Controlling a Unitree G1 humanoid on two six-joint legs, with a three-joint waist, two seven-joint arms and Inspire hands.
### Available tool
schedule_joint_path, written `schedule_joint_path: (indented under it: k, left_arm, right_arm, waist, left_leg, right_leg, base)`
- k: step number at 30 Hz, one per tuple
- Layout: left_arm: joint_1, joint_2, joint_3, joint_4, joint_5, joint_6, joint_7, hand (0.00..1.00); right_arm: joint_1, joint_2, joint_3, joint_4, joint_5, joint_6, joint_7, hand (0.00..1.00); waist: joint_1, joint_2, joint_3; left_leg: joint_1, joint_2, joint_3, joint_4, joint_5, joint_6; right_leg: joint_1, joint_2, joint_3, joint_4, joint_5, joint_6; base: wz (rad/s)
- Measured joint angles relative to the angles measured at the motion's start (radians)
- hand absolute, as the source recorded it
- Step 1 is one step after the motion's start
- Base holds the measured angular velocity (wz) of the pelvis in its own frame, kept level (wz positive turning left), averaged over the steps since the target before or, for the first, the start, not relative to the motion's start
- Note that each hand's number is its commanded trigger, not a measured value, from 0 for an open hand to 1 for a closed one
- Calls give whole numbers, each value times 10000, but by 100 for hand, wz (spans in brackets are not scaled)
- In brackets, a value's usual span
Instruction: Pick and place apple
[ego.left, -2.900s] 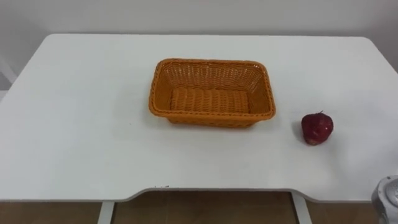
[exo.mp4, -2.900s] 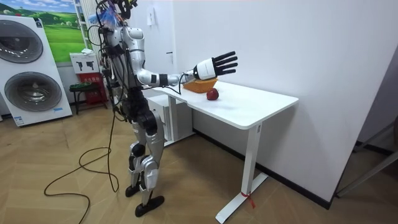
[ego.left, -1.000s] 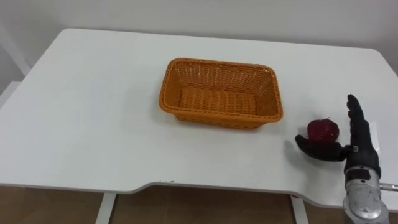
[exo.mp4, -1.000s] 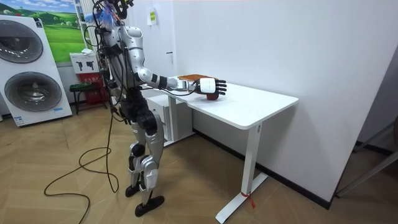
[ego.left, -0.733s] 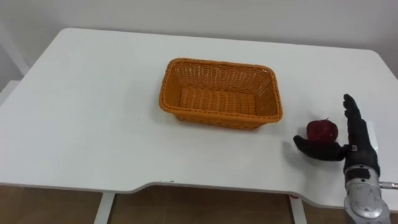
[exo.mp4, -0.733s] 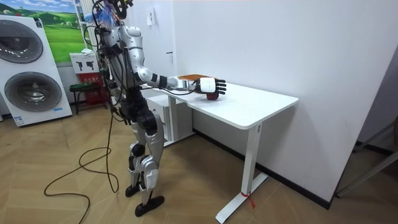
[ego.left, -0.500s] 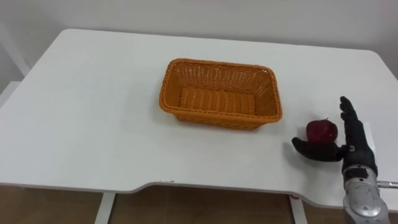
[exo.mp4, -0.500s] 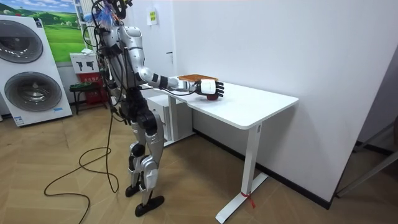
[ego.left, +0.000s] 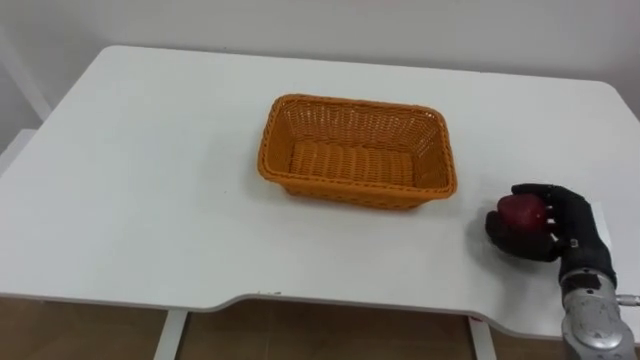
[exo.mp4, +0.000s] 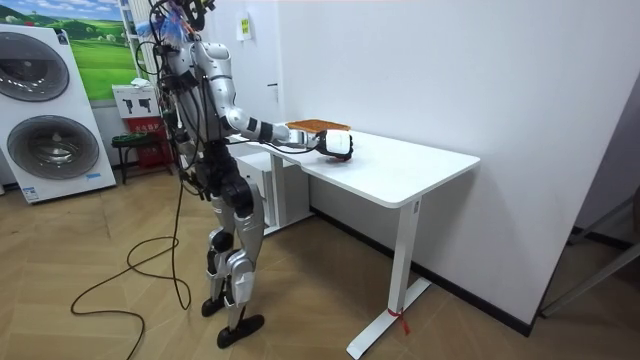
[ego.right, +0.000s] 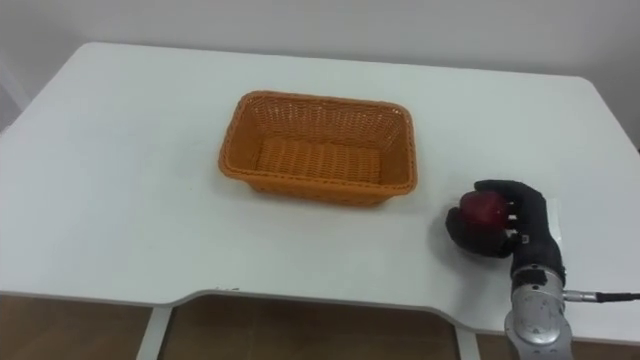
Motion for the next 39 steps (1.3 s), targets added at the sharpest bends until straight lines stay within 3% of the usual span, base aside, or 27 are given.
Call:
schedule_joint_path:
  k: [8, 22, 30, 33, 39]
  left_arm:
    - [-7, 0, 2, -19, 23, 177, -11, 0]
    - [-99, 0, 3, -62, 15, 165, -35, 0]
    - [-116, 5, -44, 33, 8, -60, -27, 0]
    - [-115, 4, -48, 109, 10, -79, -22, 0]
    - [-116, 18, -51, 194, 31, -81, -253, 0]
  right_arm:
    - [0, 1, -12, -1, -43, 114, 80, 100]
    - [-186, -2, -132, -177, -253, 212, -117, 100]
    - [-549, -217, -161, -2634, -308, 116, -559, 100]
    - [-733, -300, -166, -2986, -304, -180, -602, 100]
    - [-1184, -303, -184, -3221, -328, -187, -536, 100]
  waist:
    - [-3, -21, -8]
    - [23, -55, 9]
    - [0, -71, 26]
    - [-9, -104, 11]
    - [-8, -119, 1]
  left_leg:
    - [21, 6, 5, 4, 0, 0]
    - [128, 6, 27, -44, 0, 1]
    - [103, 2, 59, -95, 3, 0]
    - [104, 10, 48, -93, 3, 0]
    - [82, -1, -84, -56, 3, -1]
  right_leg:
    - [30, -3, -1, -4, 1, 0]
    - [-25, 3, 63, 44, -1, 2]
    - [-31, 27, 91, 128, -1, 2]
    - [-16, 26, 71, 101, 0, 1]
    - [44, 3, -43, -4, 1, 0]
  base:
    - [0]
    - [-1]
    - [-1]
    - [0]
    - [5]
